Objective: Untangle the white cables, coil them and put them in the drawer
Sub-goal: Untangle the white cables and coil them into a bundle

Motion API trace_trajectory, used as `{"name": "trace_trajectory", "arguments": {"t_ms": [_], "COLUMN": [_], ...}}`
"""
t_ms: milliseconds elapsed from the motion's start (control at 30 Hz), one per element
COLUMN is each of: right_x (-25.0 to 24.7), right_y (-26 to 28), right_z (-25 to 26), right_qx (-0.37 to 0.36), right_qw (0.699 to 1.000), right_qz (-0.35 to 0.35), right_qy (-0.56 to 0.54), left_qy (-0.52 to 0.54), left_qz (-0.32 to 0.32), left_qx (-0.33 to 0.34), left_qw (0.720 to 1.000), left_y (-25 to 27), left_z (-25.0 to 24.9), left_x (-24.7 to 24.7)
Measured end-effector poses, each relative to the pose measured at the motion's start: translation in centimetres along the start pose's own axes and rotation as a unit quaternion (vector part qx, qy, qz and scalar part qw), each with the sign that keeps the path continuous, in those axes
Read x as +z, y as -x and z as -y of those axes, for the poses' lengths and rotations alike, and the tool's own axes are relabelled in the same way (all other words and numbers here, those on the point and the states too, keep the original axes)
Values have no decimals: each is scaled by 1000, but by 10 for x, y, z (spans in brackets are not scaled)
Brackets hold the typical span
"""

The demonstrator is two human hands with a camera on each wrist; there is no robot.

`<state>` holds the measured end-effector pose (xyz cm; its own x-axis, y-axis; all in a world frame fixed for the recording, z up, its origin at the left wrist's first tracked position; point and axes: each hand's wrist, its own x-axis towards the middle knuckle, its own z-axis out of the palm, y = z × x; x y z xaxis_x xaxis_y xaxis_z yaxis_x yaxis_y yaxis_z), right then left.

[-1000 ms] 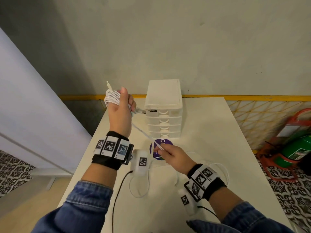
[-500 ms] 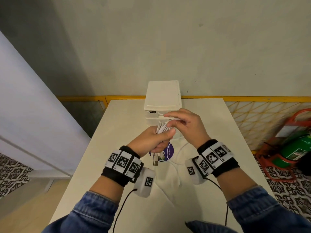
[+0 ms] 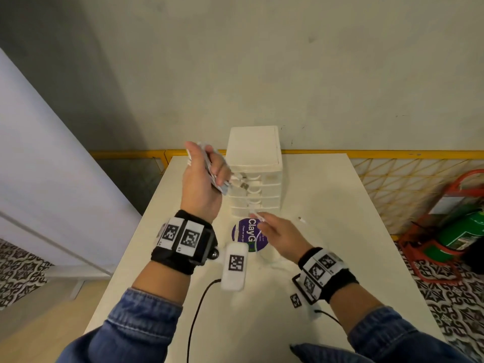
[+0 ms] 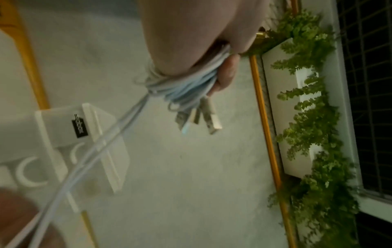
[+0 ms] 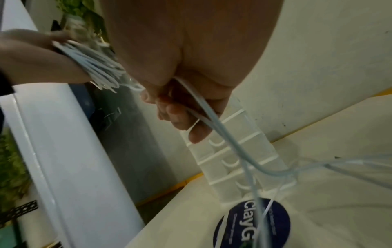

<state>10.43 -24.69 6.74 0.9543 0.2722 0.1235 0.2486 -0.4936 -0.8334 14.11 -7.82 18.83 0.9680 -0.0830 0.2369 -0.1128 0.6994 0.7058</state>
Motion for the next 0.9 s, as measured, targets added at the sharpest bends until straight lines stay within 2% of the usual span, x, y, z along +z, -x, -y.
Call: {"name": "trace_trajectory", "arguments": {"t_ms": [67,167,200,267,333,367,400,533,667,767,900], "right_x": [8,13,13,11,5,0,-4,-17,-28,-35,-35], "right_y": [4,9,9,9,8,8,6,-2,-9,-14,-19], "right_z": [-3,6,13,27,37,42,46,54,45,38,32], "right_qx": [19,3,-15,-50,-81,-97,-111,-135,-108,-78,-68], "right_qw": [1000,999,999,998,997,995,993,988,985,983,987], "right_qz": [24,45,45,29,1,-11,-20,-70,-135,-162,-123], "right_qy": [-2,3,2,-6,-18,-18,-16,19,-17,-46,-76], "left_qy": [-111,-289,-346,-479,-585,-610,-615,-554,-492,-408,-332], "left_qz": [-71,-103,-94,-67,-16,11,32,82,149,163,148], "left_qx": [63,116,121,121,89,64,35,-59,-184,-218,-241], "left_qw": [989,945,926,867,806,789,787,826,838,871,900], "left_y": [-6,-10,-10,-11,-10,-7,-5,13,34,43,47], "left_z": [-2,0,2,11,22,25,30,41,44,54,61], "left_x": [-4,-15,-19,-33,-49,-53,-56,-46,-34,-31,-28]}}
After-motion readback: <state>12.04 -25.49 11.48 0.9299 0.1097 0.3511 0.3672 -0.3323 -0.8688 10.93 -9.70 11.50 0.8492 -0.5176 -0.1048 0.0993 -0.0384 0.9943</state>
